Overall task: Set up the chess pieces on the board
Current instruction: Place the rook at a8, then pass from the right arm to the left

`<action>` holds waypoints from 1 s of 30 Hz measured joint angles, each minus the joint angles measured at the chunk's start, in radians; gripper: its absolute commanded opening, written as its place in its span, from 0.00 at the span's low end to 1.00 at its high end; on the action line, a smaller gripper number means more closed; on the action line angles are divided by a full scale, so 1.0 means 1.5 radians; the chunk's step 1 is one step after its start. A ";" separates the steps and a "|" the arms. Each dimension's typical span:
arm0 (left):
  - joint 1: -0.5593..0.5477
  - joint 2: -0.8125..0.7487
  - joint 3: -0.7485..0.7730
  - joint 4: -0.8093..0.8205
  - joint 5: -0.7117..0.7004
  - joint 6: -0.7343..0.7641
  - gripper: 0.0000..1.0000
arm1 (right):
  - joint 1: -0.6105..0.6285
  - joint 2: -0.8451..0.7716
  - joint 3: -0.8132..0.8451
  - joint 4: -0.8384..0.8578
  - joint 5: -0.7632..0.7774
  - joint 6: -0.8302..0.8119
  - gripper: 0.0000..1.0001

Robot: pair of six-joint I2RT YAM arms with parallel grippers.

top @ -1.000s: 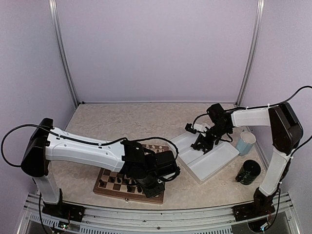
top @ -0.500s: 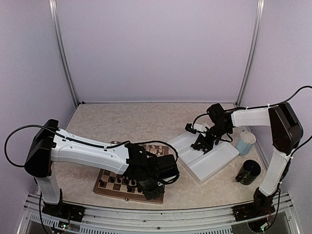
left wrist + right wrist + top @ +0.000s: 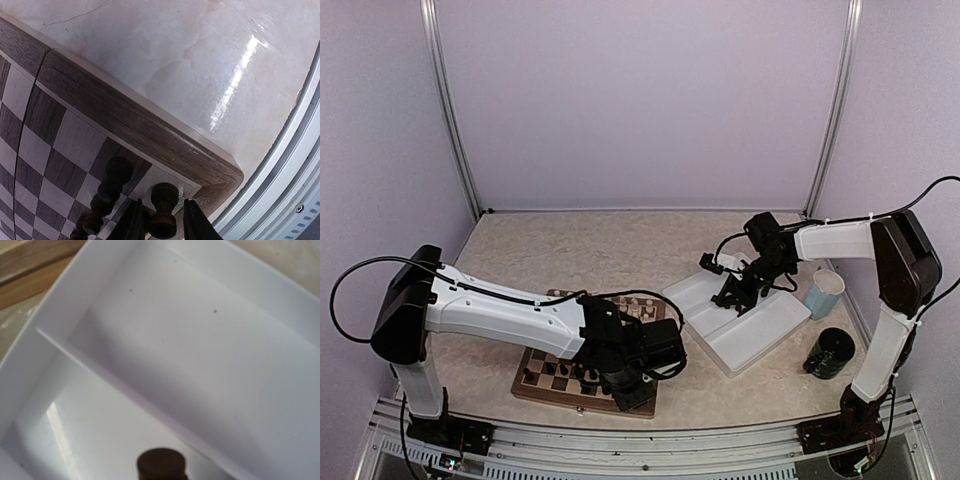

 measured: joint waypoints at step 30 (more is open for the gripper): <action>0.270 -0.136 0.024 0.300 0.178 -0.169 0.40 | 0.116 -0.085 0.078 -0.100 0.013 -0.052 0.00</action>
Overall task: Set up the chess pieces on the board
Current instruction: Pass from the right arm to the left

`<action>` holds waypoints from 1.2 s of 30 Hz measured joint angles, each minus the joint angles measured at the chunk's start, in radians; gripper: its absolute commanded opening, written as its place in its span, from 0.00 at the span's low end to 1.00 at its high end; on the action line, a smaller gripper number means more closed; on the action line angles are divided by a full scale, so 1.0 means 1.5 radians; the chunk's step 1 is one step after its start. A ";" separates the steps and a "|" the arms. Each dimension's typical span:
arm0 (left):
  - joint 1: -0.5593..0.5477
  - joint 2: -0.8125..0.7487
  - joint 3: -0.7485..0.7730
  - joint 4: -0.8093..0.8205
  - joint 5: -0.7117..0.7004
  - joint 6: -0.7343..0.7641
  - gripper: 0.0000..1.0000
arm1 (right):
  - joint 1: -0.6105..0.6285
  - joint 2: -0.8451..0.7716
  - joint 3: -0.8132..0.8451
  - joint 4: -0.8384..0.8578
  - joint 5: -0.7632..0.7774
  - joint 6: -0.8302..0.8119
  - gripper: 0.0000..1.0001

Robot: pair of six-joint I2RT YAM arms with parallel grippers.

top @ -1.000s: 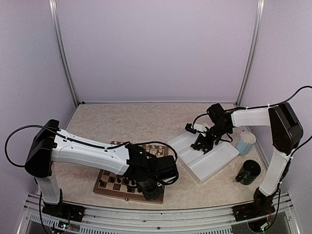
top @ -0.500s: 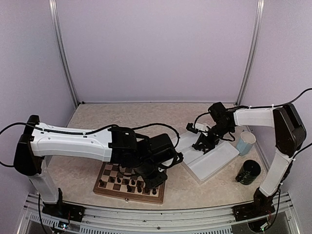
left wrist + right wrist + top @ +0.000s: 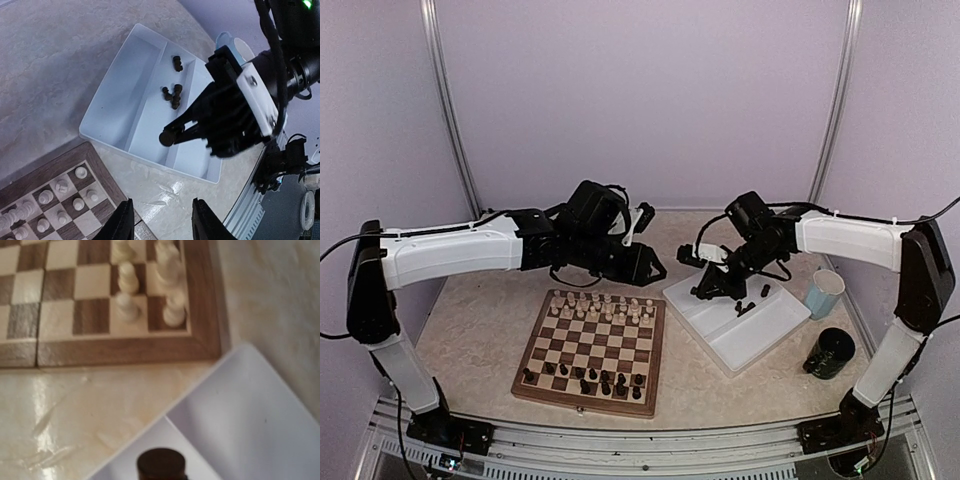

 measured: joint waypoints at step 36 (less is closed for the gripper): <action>0.050 0.116 -0.041 0.284 0.248 -0.127 0.21 | 0.040 0.000 0.095 -0.076 -0.093 -0.010 0.00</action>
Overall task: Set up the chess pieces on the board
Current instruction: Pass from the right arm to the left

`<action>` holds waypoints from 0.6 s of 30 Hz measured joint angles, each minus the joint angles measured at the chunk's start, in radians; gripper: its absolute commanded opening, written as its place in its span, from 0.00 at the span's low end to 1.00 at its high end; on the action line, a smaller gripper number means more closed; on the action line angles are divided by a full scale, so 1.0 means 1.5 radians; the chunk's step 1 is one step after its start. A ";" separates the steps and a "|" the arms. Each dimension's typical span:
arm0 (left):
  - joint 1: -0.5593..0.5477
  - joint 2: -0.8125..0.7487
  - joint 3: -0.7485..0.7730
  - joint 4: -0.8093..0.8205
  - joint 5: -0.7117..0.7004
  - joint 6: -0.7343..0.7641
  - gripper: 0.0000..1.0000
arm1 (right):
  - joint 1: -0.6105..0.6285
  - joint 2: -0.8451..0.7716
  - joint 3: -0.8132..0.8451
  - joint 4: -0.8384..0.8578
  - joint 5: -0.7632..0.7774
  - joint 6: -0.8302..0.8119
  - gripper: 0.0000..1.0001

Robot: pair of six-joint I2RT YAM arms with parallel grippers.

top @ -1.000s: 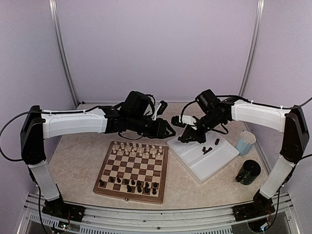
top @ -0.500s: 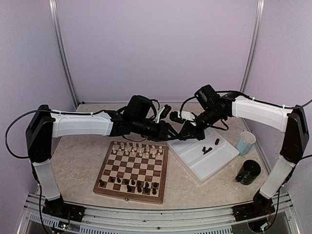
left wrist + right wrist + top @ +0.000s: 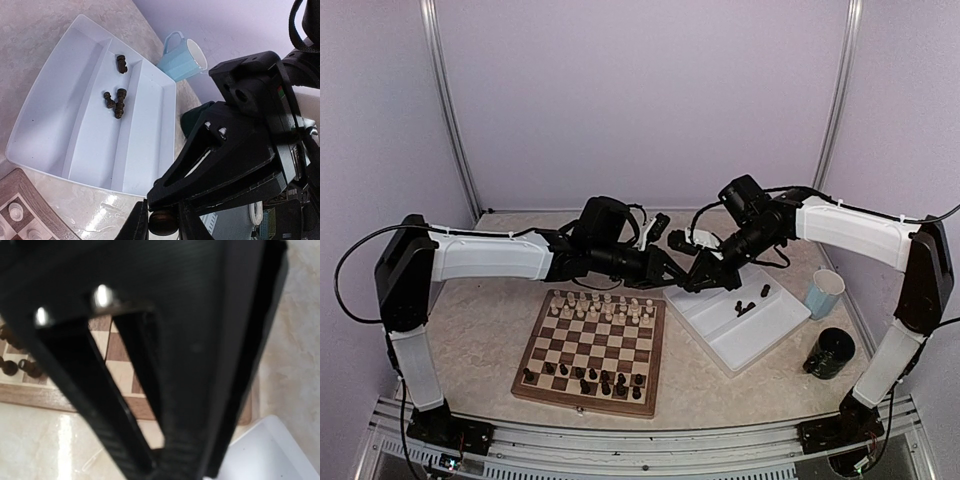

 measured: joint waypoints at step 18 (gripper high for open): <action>0.004 0.006 -0.002 0.012 0.013 -0.016 0.12 | 0.001 0.001 0.001 0.006 0.014 0.026 0.00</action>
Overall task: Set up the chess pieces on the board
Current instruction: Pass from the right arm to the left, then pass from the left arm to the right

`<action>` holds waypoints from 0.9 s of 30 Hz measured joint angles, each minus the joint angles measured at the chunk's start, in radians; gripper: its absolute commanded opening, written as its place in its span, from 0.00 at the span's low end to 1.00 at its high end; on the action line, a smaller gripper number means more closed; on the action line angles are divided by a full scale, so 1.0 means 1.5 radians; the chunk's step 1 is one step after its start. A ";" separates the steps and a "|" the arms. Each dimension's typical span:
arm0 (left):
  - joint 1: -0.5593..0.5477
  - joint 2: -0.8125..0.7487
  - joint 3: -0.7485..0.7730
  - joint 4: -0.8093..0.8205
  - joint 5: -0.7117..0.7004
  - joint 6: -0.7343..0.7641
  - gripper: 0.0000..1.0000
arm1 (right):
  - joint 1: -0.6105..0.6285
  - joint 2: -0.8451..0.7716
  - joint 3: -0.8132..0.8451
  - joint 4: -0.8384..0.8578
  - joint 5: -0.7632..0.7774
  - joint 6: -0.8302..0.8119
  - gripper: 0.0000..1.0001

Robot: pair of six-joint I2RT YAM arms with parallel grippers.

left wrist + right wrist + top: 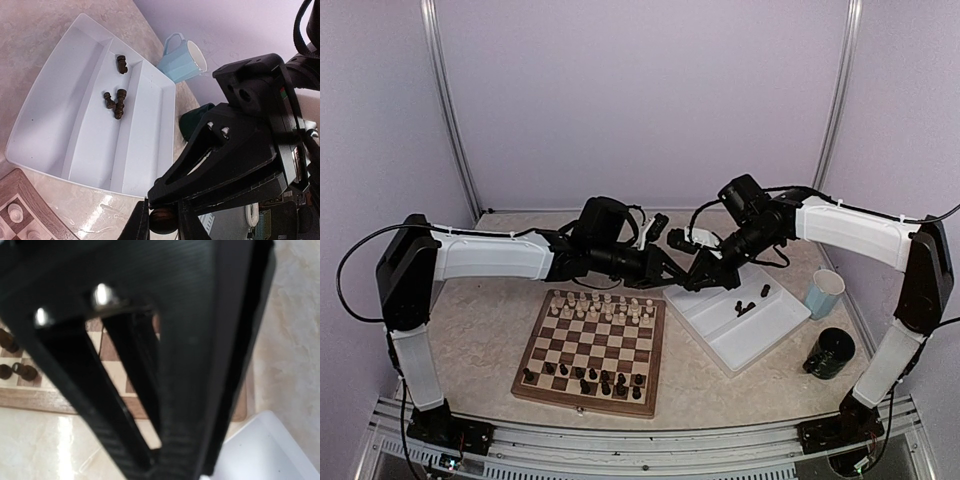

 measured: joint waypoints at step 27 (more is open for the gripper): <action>0.061 -0.026 -0.031 0.077 -0.001 -0.011 0.09 | -0.134 0.006 0.075 0.035 -0.165 0.144 0.50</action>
